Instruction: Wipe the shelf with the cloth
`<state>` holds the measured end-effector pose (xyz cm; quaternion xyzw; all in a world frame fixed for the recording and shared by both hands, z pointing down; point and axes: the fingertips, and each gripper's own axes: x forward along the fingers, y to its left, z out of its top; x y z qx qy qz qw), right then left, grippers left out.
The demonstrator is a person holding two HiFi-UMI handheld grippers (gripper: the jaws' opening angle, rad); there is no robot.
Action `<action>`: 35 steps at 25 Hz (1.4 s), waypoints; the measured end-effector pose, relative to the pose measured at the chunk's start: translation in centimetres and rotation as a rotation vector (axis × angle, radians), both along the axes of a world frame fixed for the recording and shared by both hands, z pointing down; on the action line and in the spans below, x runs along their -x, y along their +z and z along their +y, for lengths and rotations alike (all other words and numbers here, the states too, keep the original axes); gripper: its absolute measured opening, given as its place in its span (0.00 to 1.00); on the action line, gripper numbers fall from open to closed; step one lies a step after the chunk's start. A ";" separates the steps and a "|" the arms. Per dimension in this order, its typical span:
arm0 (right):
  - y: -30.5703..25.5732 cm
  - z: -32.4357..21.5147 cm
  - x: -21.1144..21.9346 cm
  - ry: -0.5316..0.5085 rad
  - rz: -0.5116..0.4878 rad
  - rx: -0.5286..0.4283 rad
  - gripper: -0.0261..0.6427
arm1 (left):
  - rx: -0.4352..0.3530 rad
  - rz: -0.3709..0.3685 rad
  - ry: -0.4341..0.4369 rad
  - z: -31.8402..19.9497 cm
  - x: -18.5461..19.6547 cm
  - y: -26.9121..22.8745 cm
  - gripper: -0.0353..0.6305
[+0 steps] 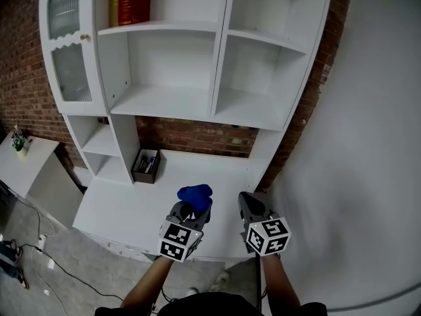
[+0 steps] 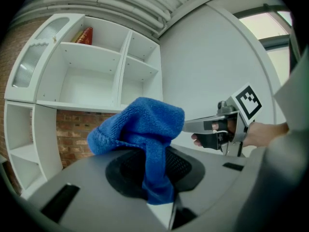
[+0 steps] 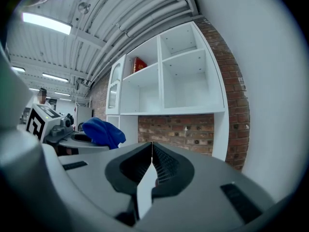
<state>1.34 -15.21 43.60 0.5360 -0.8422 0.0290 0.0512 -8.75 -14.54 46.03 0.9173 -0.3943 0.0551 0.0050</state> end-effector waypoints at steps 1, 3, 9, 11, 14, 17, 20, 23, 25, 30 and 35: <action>-0.2 0.1 0.1 0.002 0.001 -0.005 0.07 | -0.005 -0.003 0.004 0.1 0.0 0.0 0.18; -0.4 0.5 0.4 0.003 0.001 -0.009 0.07 | -0.013 -0.007 0.013 0.4 -0.1 -0.1 0.18; -0.5 1.2 1.0 -0.013 0.005 -0.024 0.07 | -0.014 -0.006 0.026 1.1 -0.2 0.1 0.18; -0.6 1.4 0.9 -0.012 0.008 -0.033 0.07 | -0.008 0.000 0.021 1.2 -0.2 0.1 0.18; -1.0 1.7 0.3 -0.011 0.000 -0.045 0.07 | -0.009 0.002 0.013 1.3 -0.5 -0.1 0.18; -1.2 2.0 -0.6 -0.016 -0.005 -0.054 0.07 | -0.009 -0.007 0.010 1.6 -1.4 -0.2 0.18; -1.4 2.3 -1.5 -0.028 -0.006 -0.059 0.07 | -0.012 0.000 0.002 1.9 -2.5 -0.4 0.18; -1.6 2.5 -2.3 -0.037 -0.012 -0.062 0.07 | -0.016 0.002 -0.003 2.1 -3.4 -0.9 0.18; -1.7 2.6 -2.6 -0.043 -0.014 -0.065 0.07 | -0.024 -0.002 -0.006 2.3 -3.9 -1.2 0.18; -2.1 2.3 -2.9 -0.070 -0.017 -0.077 0.07 | -0.041 0.002 -0.023 2.4 -4.6 -1.8 0.18; -2.2 2.3 -3.0 -0.091 -0.018 -0.078 0.07 | -0.043 0.013 -0.041 2.2 -5.0 -2.2 0.18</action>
